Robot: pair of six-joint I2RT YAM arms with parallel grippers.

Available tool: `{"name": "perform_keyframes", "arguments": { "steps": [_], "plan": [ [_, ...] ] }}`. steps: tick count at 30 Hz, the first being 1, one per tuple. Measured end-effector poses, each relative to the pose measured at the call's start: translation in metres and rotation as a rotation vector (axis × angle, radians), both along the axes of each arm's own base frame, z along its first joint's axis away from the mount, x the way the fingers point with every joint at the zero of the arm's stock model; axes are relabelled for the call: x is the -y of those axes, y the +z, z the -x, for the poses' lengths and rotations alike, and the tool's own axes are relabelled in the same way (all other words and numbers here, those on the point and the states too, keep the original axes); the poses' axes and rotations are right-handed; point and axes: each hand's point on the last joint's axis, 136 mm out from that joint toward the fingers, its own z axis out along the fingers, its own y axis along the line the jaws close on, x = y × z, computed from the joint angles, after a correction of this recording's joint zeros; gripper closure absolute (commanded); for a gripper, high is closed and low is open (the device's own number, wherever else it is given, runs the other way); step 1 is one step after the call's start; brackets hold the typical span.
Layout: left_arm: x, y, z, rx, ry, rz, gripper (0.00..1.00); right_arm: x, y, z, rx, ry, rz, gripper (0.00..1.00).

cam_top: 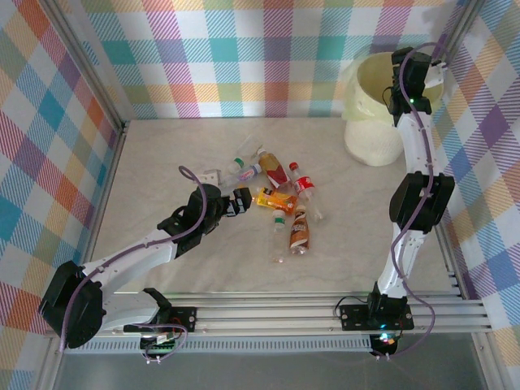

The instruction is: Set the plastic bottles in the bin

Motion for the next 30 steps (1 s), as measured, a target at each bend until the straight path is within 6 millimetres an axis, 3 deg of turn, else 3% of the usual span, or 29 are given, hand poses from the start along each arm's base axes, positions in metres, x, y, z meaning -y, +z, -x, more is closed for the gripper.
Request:
{"name": "perform_keyframes", "arguments": {
  "steps": [11,19,24,30],
  "plan": [
    [-0.001,-0.007,0.002,-0.014,0.003,-0.001,0.00,-0.020,0.034,0.054,0.035,0.106,0.128,0.08],
    [-0.001,-0.007,0.002,-0.019,0.012,0.014,0.00,-0.057,0.051,0.088,0.094,0.327,0.408,0.07],
    [-0.002,-0.010,0.001,-0.036,0.029,0.027,0.00,-0.089,0.043,0.113,0.098,0.503,0.562,0.02],
    [0.000,-0.008,-0.004,-0.027,0.050,0.062,0.00,-0.139,0.007,0.149,0.090,0.741,0.680,0.00]
  ]
}}
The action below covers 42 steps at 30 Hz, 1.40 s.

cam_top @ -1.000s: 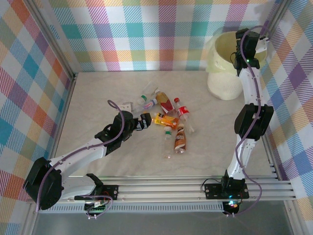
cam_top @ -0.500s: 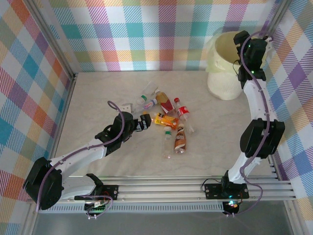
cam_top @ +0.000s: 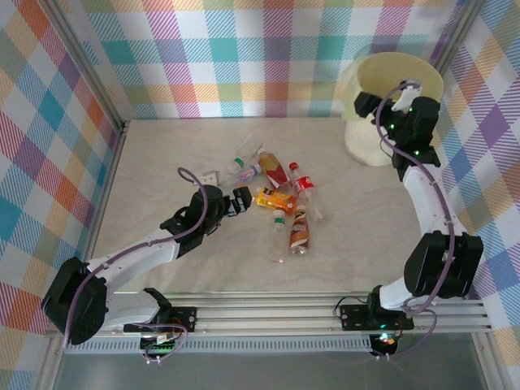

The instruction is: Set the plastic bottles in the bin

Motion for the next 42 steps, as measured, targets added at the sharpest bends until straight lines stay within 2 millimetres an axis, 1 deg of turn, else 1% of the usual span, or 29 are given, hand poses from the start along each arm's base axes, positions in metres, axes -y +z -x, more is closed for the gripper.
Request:
{"name": "perform_keyframes", "arguments": {
  "steps": [7,9,10,11,13,15,16,19,23,26,29,34,38,42],
  "plan": [
    [0.000,0.002,-0.003,0.007,0.018,0.017,0.00,-0.082,-0.055,0.031,-0.100,0.302,0.189,0.00],
    [-0.001,0.002,-0.003,0.008,0.026,0.018,0.00,-0.105,-0.074,0.038,-0.138,0.374,0.256,0.00],
    [-0.002,0.001,-0.003,0.006,0.030,0.018,0.00,-0.115,-0.088,0.040,-0.169,0.407,0.292,0.00],
    [-0.002,0.001,-0.003,0.006,0.032,0.017,0.00,-0.122,-0.097,0.041,-0.191,0.429,0.314,0.00],
    [-0.003,0.001,-0.004,0.007,0.037,0.015,0.00,-0.136,-0.124,0.043,-0.255,0.483,0.365,0.00],
    [-0.004,0.001,-0.004,0.009,0.040,0.014,0.00,-0.145,-0.153,0.043,-0.325,0.519,0.416,0.00],
    [-0.004,0.001,-0.004,0.009,0.041,0.013,0.00,-0.147,-0.166,0.044,-0.360,0.532,0.442,0.00],
    [-0.005,0.002,-0.005,0.011,0.046,0.011,0.00,-0.153,-0.198,0.043,-0.458,0.565,0.524,0.00],
    [-0.004,0.001,-0.004,0.011,0.044,0.010,0.00,-0.159,-0.230,0.040,-0.543,0.605,0.648,0.01],
    [-0.004,0.001,-0.004,0.010,0.043,0.011,0.00,-0.158,-0.256,0.046,-0.612,0.623,0.730,0.00],
    [-0.004,0.001,-0.004,0.010,0.043,0.011,0.00,-0.152,-0.277,0.051,-0.688,0.630,0.796,0.03],
    [-0.004,0.001,-0.004,0.009,0.042,0.011,0.00,-0.141,-0.297,0.049,-0.776,0.599,0.870,0.11],
    [-0.003,0.000,-0.004,0.005,0.037,0.012,0.00,-0.134,-0.307,0.048,-0.826,0.579,0.904,0.12],
    [-0.001,-0.007,-0.004,-0.014,0.026,0.004,0.00,-0.131,-0.314,0.044,-0.860,0.565,0.920,0.13]
  ]
}}
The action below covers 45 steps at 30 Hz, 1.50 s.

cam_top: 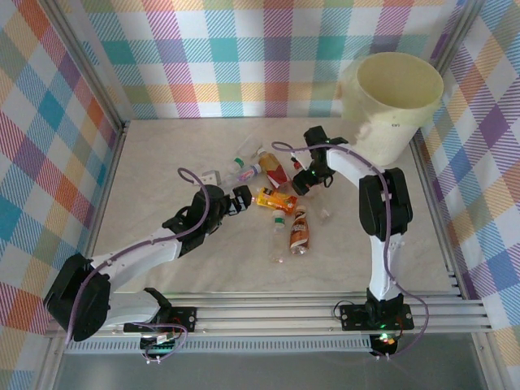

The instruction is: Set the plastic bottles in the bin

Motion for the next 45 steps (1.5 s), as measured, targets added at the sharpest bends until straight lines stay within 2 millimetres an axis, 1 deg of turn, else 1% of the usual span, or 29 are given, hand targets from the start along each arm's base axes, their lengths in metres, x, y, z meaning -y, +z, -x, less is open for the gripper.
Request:
{"name": "perform_keyframes", "arguments": {
  "steps": [2,4,8,12,15,18,20,24,27,28,30,33,35,38,45],
  "plan": [
    [0.001,-0.004,0.000,-0.009,-0.005,-0.004,0.00,0.001,-0.006,-0.004,-0.011,-0.012,0.016,0.16],
    [0.002,-0.006,0.000,-0.017,-0.011,-0.005,0.00,0.002,-0.012,-0.005,-0.022,-0.024,0.027,0.17],
    [0.006,-0.009,0.001,-0.028,-0.028,-0.001,0.00,0.005,-0.020,-0.003,-0.043,-0.037,0.045,0.22],
    [0.009,-0.011,0.002,-0.037,-0.042,0.002,0.00,0.004,-0.020,-0.005,-0.039,-0.055,0.041,0.26],
    [0.011,-0.014,0.002,-0.046,-0.050,0.002,0.00,0.005,-0.023,-0.006,-0.031,-0.065,0.040,0.31],
    [0.012,-0.015,0.001,-0.050,-0.052,0.000,0.00,0.007,-0.026,-0.006,-0.026,-0.077,0.047,0.39],
    [0.012,-0.015,0.001,-0.051,-0.051,-0.001,0.00,0.007,-0.025,-0.009,-0.013,-0.087,0.049,0.42],
    [0.011,-0.015,0.001,-0.050,-0.048,-0.001,0.00,0.009,-0.018,-0.009,0.019,-0.100,0.039,0.45],
    [0.012,-0.014,0.000,-0.047,-0.049,0.001,0.00,0.010,-0.002,-0.006,0.063,-0.114,0.014,0.46],
    [0.012,-0.013,0.000,-0.046,-0.049,0.002,0.00,0.009,0.008,-0.006,0.091,-0.118,-0.001,0.46],
    [0.012,-0.013,0.000,-0.045,-0.049,0.003,0.00,0.007,0.030,-0.008,0.148,-0.124,-0.037,0.46],
    [0.013,-0.012,0.000,-0.045,-0.052,0.005,0.00,0.004,0.067,-0.012,0.248,-0.136,-0.099,0.47],
    [0.015,-0.011,0.000,-0.042,-0.060,0.012,0.00,0.001,0.096,-0.015,0.325,-0.146,-0.149,0.48],
    [0.020,-0.006,-0.001,-0.028,-0.079,0.035,0.00,-0.001,0.126,-0.015,0.407,-0.158,-0.212,0.48],
    [0.034,0.016,0.001,0.011,-0.146,0.094,0.00,-0.004,0.178,-0.008,0.547,-0.177,-0.337,0.50]
  ]
}}
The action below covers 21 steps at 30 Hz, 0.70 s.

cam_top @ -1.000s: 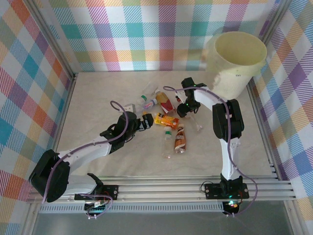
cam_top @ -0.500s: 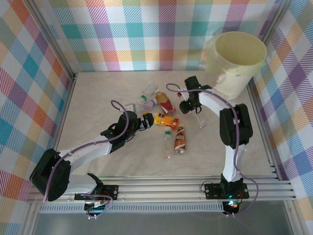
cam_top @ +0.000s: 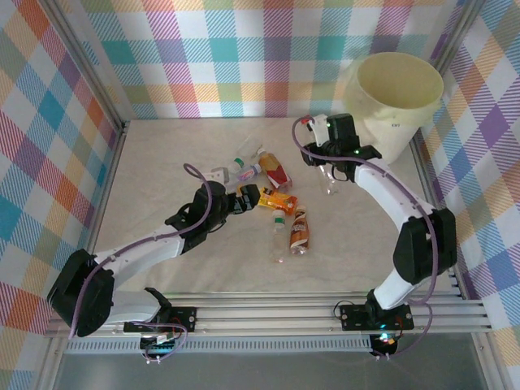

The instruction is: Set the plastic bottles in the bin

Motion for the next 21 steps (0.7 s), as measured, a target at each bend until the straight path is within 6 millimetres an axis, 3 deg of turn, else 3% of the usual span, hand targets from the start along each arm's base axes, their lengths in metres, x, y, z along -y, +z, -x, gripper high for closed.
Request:
{"name": "perform_keyframes", "arguments": {
  "steps": [8,16,21],
  "plan": [
    [0.022,0.034,-0.002,0.053,-0.084,0.087,0.00,-0.004,0.069,-0.001,0.162,-0.018,-0.139,0.51],
    [0.026,0.024,-0.003,0.033,-0.095,0.080,0.00,0.005,0.141,-0.019,0.343,-0.081,-0.233,0.51],
    [0.025,0.024,-0.004,0.033,-0.093,0.079,0.00,0.034,0.188,-0.032,0.455,-0.176,-0.290,0.52]
  ]
}}
